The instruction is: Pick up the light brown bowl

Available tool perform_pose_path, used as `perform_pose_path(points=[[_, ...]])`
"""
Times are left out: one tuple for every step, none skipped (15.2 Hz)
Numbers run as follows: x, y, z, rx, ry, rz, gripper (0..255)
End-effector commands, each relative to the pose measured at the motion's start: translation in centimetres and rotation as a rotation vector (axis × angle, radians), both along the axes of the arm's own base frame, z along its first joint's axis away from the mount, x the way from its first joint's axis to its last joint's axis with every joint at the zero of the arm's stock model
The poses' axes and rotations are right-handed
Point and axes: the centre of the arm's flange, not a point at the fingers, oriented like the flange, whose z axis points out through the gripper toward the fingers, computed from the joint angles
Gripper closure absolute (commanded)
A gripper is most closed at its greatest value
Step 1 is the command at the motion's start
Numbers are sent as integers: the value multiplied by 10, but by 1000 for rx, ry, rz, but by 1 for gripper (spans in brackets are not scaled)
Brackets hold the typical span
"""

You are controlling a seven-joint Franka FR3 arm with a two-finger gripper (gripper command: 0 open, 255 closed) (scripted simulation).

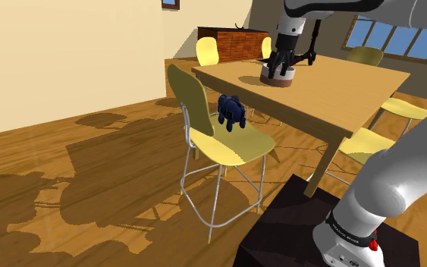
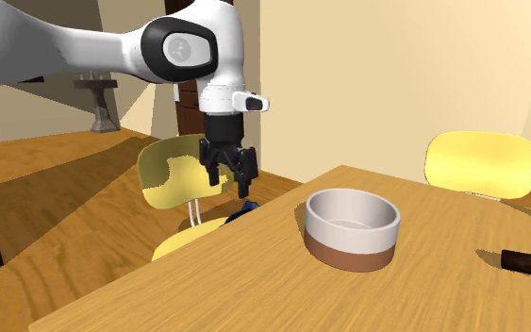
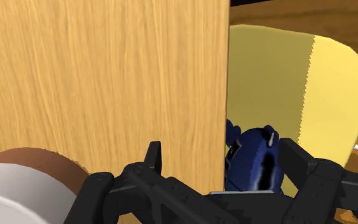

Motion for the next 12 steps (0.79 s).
perform_pose_path(points=[[16,-23,0,-2,3,-1,0],[24,-33,0,-3,4,-2,0],[31,-44,1,-3,5,-3,0],[39,-55,1,-3,6,-3,0],[47,-65,2,-4,8,-4,0],[55,-76,2,-4,9,-5,0],[62,-87,3,-5,10,-6,0],[70,-98,3,-5,11,-6,0],[78,-108,3,-6,13,-7,0],[86,-119,4,-6,14,-8,0],[93,-130,4,-7,15,-9,0],[101,-141,5,-7,16,-10,0]])
